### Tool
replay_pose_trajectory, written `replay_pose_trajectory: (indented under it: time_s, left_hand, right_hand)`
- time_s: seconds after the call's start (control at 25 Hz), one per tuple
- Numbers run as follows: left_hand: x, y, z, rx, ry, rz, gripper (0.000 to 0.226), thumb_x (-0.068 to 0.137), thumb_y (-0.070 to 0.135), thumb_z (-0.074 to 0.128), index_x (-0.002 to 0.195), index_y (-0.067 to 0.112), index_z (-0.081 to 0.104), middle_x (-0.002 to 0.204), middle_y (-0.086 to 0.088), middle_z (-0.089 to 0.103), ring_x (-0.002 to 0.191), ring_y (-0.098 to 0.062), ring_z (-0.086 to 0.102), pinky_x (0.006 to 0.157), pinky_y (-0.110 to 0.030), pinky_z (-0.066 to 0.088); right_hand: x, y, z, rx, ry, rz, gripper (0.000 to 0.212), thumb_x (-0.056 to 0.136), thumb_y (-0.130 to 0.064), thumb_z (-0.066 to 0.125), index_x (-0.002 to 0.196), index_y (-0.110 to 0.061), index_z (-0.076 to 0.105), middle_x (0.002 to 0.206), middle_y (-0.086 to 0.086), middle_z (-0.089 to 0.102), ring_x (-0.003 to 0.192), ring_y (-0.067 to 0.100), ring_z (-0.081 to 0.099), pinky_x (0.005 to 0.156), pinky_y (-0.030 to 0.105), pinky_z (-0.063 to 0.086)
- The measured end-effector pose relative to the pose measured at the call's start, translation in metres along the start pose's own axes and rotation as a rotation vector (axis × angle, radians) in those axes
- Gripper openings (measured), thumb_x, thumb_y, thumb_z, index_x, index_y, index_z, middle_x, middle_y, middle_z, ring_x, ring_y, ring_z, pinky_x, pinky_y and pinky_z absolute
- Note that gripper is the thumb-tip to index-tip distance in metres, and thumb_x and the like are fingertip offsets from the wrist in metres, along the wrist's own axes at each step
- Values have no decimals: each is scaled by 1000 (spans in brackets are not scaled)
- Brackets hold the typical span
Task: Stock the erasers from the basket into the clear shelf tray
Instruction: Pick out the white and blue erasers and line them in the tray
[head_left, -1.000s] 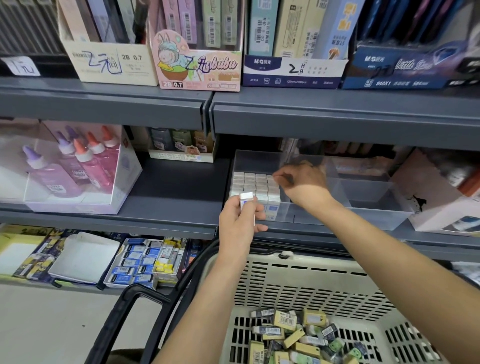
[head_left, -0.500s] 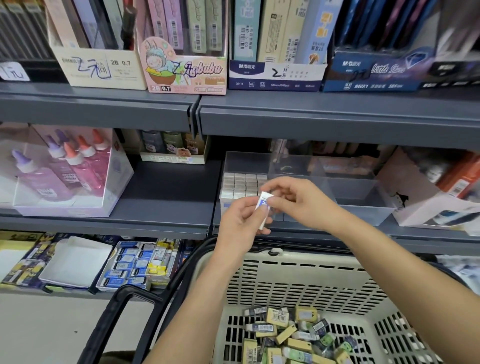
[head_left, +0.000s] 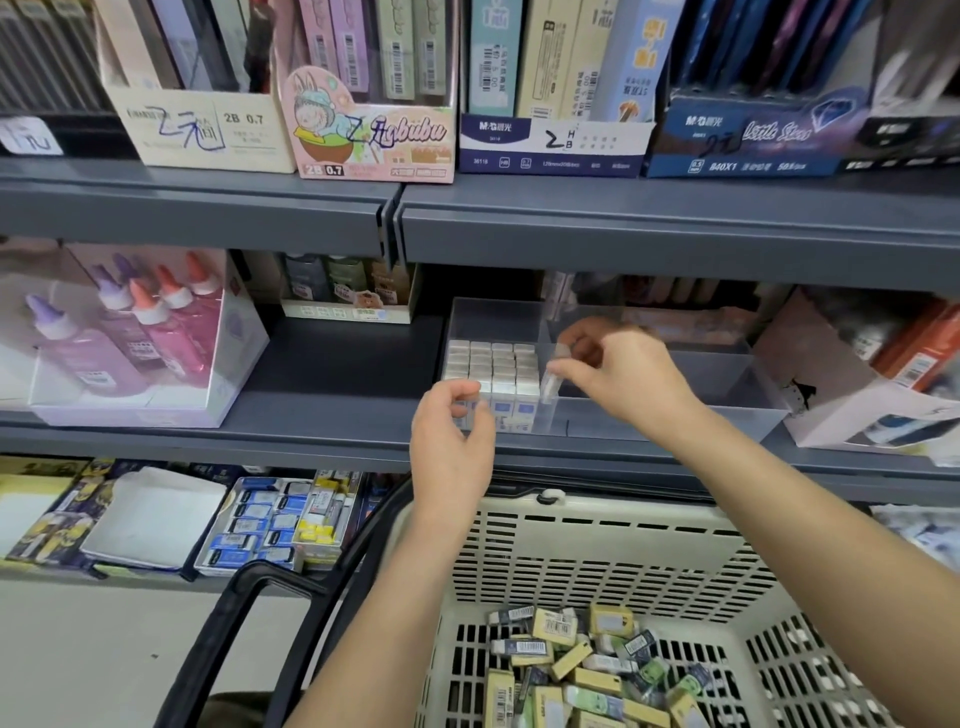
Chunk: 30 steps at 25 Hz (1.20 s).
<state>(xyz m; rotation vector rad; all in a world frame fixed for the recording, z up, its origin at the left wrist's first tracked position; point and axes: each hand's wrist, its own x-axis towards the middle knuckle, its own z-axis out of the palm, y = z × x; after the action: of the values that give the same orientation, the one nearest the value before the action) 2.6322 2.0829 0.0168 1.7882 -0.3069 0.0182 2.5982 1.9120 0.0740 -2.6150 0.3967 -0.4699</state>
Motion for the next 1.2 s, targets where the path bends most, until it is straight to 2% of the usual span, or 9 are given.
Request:
replay_pose_trajectory:
  time_s: [0.28,0.44,0.6,0.72,0.8,0.88,0.96,1.04,1.2]
  left_hand:
    - [-22,0,14,-9,-95,116,14,90,14,54,95,28,55,86,16,57,79,8,54,65,-7,43]
    - [-48,-2,21,-75,-194,128,22,90,15,55,87,37,54,81,14,60,74,-1,57,62,-12,47]
    - [-82,-16,23,-66,-306,115,16,87,25,53,83,40,55,77,12,61,73,-3,57,64,-13,47]
    - [-105,-39,30,118,-483,48,11,88,25,52,87,37,54,76,14,58,72,-1,56,67,-18,47]
    - [-120,-59,36,222,-585,-60,8,92,21,53,95,27,57,83,14,59,77,-5,57,68,-14,45]
    - [-131,-80,37,336,-701,-173,13,93,21,52,105,20,59,100,5,63,90,-10,57,77,-18,46]
    - [-140,-95,35,485,-824,-172,23,93,21,52,115,17,59,116,1,62,105,-14,56,89,-26,46]
    - [-146,-104,36,631,-943,-37,29,93,21,52,121,21,58,126,2,58,115,-17,51,98,-33,42]
    - [-160,-110,44,816,-1086,199,42,93,21,51,134,22,48,145,3,39,129,-21,35,108,-37,31]
  right_hand:
    - [-8,1,19,-71,-178,-48,32,84,-35,64,108,-14,66,74,-9,51,75,12,48,73,25,41]
    - [-29,3,5,-69,-141,-91,41,83,-32,66,121,-17,60,84,-5,51,77,13,49,76,23,40]
    - [-98,26,-17,101,-8,-66,26,81,-26,68,107,-23,66,74,-13,52,67,8,52,69,10,36]
    - [-159,59,-13,174,-158,67,9,82,-32,64,90,-36,64,73,-15,60,67,0,55,64,8,42]
    - [-192,83,5,113,-429,165,5,85,-34,61,89,-34,64,80,-16,64,73,-4,58,65,11,43]
    - [-214,104,32,-82,-681,202,18,87,-37,59,100,-25,65,93,-8,66,88,8,61,74,23,49]
    - [-229,117,56,-212,-824,236,34,89,-36,58,118,-21,58,114,1,60,103,17,57,83,29,46]
    - [-239,123,75,-223,-853,235,44,90,-32,56,132,-23,47,126,5,50,110,22,53,88,30,45]
    - [-242,121,99,-167,-729,185,45,94,-25,47,138,-35,38,123,6,47,105,24,55,85,33,49]
